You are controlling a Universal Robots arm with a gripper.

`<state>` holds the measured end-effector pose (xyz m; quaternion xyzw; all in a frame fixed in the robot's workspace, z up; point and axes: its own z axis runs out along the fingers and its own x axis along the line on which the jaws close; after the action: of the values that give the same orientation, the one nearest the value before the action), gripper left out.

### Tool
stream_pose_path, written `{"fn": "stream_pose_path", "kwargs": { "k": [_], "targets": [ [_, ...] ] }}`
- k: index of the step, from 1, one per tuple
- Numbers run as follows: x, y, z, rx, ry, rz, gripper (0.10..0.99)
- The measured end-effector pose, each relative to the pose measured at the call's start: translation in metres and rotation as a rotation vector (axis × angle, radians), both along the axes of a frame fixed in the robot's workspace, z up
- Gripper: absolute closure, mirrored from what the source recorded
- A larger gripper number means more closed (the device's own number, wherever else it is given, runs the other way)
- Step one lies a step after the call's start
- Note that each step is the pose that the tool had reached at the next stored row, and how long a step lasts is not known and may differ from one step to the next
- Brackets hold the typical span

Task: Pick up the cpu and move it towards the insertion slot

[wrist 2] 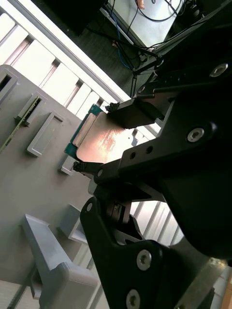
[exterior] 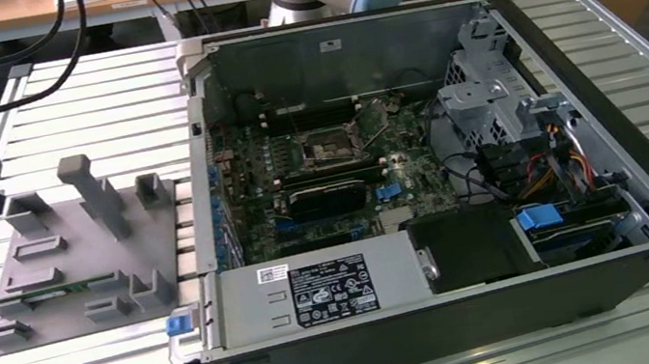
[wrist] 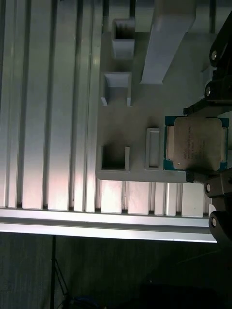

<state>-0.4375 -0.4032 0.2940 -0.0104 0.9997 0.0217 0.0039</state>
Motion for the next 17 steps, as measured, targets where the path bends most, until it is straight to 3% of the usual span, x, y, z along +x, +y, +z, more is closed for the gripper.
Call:
{"fn": "stream_pose_path", "kwargs": {
  "k": [17],
  "targets": [
    [0.0,0.0,0.0041,0.0,0.0,0.0,0.561]
  ]
}}
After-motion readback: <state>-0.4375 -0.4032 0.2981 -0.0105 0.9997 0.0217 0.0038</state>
